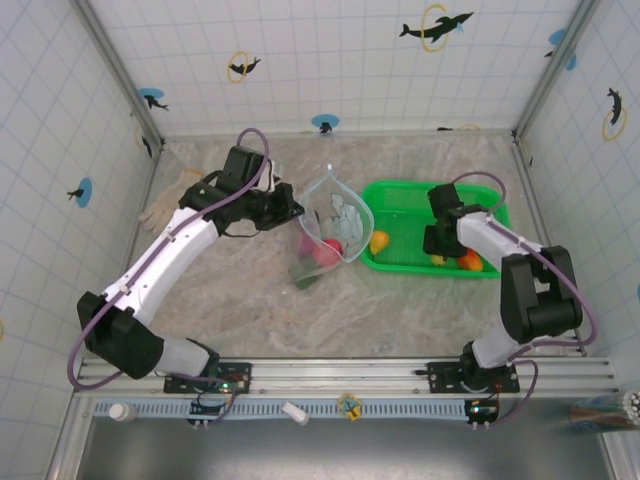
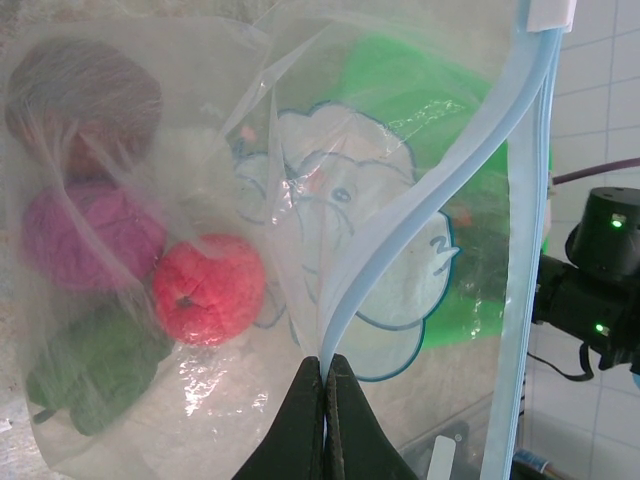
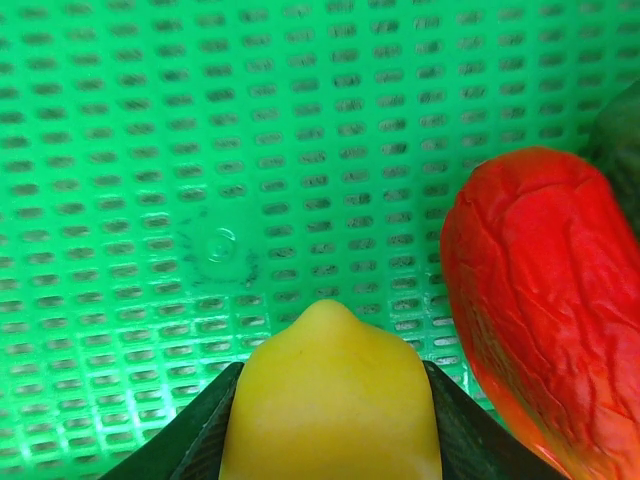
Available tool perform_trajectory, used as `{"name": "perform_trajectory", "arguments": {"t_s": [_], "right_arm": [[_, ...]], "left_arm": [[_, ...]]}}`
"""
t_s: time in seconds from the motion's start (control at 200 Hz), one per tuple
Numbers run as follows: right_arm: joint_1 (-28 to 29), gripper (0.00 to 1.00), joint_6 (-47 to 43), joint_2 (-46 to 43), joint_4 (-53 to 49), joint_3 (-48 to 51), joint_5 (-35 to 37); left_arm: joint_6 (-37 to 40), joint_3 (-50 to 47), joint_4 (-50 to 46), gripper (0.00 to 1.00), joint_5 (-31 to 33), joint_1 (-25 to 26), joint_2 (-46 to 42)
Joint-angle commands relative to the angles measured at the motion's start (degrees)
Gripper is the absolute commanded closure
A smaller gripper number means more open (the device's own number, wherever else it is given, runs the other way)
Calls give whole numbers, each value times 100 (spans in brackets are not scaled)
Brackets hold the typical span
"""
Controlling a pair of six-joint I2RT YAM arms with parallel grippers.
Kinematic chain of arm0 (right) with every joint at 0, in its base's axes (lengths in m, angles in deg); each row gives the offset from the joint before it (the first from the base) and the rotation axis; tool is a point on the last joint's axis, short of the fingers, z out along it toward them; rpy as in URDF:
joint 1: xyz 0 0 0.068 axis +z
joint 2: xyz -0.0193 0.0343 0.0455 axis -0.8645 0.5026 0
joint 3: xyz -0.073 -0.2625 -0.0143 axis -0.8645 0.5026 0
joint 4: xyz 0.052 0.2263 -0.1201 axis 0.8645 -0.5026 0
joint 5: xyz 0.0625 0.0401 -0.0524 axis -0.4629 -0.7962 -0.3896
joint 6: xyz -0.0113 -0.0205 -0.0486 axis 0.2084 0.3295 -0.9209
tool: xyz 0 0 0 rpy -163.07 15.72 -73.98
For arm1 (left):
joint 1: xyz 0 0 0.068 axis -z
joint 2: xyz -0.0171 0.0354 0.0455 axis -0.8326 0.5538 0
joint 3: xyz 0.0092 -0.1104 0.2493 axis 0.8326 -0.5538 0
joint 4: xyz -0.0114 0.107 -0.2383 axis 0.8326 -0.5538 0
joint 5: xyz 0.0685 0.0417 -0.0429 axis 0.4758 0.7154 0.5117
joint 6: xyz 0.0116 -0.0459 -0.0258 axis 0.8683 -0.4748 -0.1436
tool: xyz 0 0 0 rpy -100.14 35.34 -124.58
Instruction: Place the food in the zip-top bag and seal the zipper
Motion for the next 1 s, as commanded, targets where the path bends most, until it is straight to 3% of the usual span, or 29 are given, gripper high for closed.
{"name": "perform_trajectory", "arguments": {"t_s": [0.0, 0.13, 0.245, 0.36, 0.621, 0.676, 0.726, 0.996], "right_arm": [[116, 55, 53, -536, -180, -369, 167], [406, 54, 426, -1214, -71, -911, -200], [1080, 53, 557, -1821, 619, -1273, -135], [1629, 53, 468, -1866, 866, -1787, -290], [2956, 54, -85, -1422, 1178, -2187, -1076], [3201, 54, -183, -1248, 1067, -2210, -829], [3455, 54, -307, -1055, 843, -2294, -169], [3619, 54, -160, 126, 739, -2767, -200]], "left_arm": [[-59, 191, -169, 100, -37, -23, 20], [-63, 370, -188, 100, -70, -26, 157], [-102, 521, -162, 100, -158, -23, 287], [-154, 614, -123, 100, -247, -21, 377], [-225, 677, -108, 100, -322, -24, 404], [-242, 716, -113, 100, -327, -33, 391], [-268, 767, -112, 100, -341, -23, 391], [-377, 916, -43, 100, -464, -32, 395]]}}
